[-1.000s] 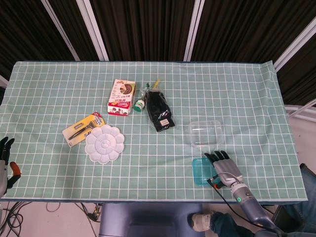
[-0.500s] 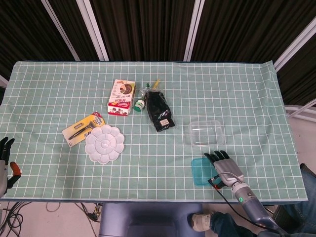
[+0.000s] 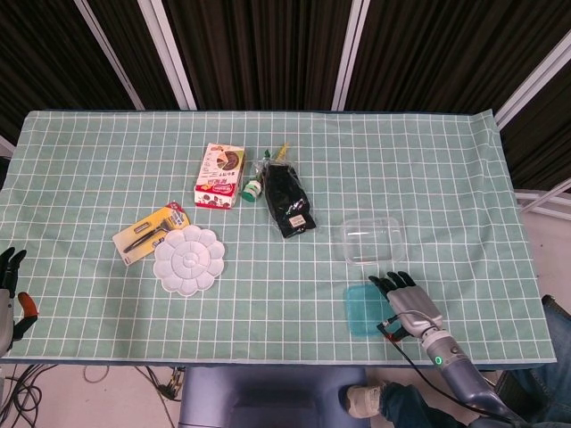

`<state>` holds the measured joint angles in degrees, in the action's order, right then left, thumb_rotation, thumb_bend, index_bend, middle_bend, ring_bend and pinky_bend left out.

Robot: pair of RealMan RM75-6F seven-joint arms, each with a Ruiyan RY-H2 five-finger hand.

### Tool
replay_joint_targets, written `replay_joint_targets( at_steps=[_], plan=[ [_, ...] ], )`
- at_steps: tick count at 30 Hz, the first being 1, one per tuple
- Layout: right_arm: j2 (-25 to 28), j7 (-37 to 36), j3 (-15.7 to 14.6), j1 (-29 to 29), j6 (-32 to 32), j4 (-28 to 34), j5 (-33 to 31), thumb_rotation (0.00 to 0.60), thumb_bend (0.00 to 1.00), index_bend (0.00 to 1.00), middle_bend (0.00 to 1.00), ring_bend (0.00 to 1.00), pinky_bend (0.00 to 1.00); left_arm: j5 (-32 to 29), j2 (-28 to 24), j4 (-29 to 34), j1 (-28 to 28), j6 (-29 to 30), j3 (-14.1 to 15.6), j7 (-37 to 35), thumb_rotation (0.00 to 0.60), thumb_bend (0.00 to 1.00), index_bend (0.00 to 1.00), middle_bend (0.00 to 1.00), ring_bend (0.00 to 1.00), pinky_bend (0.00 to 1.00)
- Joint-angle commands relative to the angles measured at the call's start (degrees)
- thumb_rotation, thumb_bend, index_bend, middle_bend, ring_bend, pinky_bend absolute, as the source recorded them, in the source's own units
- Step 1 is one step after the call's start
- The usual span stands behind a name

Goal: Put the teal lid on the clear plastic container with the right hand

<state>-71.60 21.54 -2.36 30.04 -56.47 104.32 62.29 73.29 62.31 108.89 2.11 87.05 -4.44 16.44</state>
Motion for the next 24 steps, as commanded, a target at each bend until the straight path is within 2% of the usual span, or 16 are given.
replay_joint_targets(
  at_steps=[1,16,20,24],
  plan=[
    [0.7,-0.8,0.2,-0.1,0.2,0.6,0.4,0.600,0.25,0.00,0.39,0.06,0.00,0.0,0.0,0.0,0.0,0.0,0.0,0.0,0.600,0.77,0.05,0.00,0.00,0.00],
    [8.5,-4.7,1.7,-0.3,0.0,9.4,2.8,0.600,0.25,0.00,0.39,0.06,0.00,0.3,-0.1,0.1,0.0,0.1,0.1,-0.1,0.600,0.77,0.05,0.00,0.00,0.00],
    [11.4,-5.3,2.9,0.5,0.5,12.1,2.1,0.600,0.25,0.00,0.39,0.06,0.00,0.5,-0.1,0.2,-0.1,0.1,0.2,-0.1,0.600,0.77,0.05,0.00,0.00,0.00],
    [14.0,-6.3,5.4,2.4,2.0,13.7,-0.8,0.600,0.25,0.00,0.39,0.06,0.00,0.6,-0.1,0.3,-0.1,0.2,0.3,-0.2,0.600,0.77,0.05,0.00,0.00,0.00]
  ],
)
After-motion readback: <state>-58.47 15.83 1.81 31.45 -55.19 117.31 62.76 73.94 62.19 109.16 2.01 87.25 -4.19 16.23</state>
